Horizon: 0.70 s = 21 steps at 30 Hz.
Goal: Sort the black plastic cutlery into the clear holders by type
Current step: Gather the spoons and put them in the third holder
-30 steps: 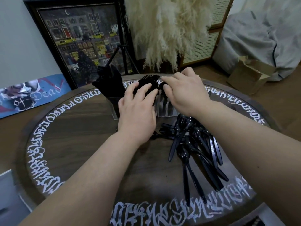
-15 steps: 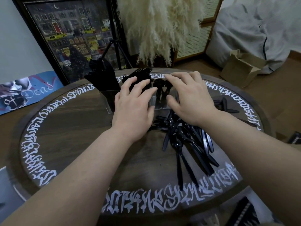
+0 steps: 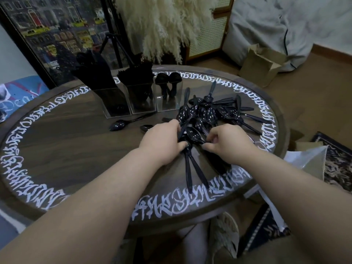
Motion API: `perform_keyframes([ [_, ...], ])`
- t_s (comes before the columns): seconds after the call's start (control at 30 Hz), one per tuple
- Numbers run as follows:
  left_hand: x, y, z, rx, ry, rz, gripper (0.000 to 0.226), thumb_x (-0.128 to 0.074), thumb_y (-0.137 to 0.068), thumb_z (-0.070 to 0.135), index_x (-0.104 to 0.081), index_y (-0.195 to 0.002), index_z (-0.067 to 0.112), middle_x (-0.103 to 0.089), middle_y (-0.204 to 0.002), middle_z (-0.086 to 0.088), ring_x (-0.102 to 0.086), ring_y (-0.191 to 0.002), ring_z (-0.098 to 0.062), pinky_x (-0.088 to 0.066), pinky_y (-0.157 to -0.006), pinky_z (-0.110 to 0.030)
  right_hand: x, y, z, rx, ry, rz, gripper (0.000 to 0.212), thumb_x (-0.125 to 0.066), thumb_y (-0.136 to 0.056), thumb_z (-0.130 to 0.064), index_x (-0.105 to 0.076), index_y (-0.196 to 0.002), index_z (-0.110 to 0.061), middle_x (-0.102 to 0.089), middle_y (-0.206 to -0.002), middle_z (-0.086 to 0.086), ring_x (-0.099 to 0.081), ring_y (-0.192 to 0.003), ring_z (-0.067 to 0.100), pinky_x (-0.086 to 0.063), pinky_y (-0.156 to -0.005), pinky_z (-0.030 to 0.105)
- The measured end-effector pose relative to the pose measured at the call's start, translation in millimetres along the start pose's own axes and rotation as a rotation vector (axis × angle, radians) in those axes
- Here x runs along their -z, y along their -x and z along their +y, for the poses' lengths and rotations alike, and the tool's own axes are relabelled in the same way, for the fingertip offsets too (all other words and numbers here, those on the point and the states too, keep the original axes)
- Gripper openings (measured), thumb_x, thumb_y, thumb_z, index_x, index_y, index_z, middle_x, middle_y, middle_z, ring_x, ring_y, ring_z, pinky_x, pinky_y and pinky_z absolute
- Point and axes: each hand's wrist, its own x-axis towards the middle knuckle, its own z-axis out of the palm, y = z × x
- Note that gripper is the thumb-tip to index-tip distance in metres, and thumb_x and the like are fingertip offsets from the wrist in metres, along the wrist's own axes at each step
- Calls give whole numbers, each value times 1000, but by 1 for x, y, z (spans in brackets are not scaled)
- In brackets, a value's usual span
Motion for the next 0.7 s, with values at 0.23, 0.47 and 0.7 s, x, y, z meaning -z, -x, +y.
perform_keyframes([
  [0.23,-5,-1,6,54,44,-14,35,-66,-85,43,-45,-102,20,-61,-95,2,-58,-90,-20,-48,-78,-36,-4,-9,-4,-28,58,-59,32,-70,-79,-45,-67,-88,-13,-64,-84,3,-59,-83,24,-44,-65,27],
  [0.47,-2,-2,-4,42,-42,-7,16,-63,-87,30,-49,-92,25,-59,-95,5,-56,-93,-19,-45,-77,-31,2,-14,2,-43,-61,-73,25,-73,-80,-37,-59,-73,-18,-58,-75,-2,-55,-79,20,-40,-66,25],
  [0.7,5,2,7,-82,227,44,25,-59,-90,42,-67,-106,24,-68,-98,9,-61,-94,-10,-49,-88,-31,11,-12,-9,-209,-852,-24,20,-76,-81,-17,-58,-80,-9,-58,-58,5,-54,-42,7,-44,-42,19],
])
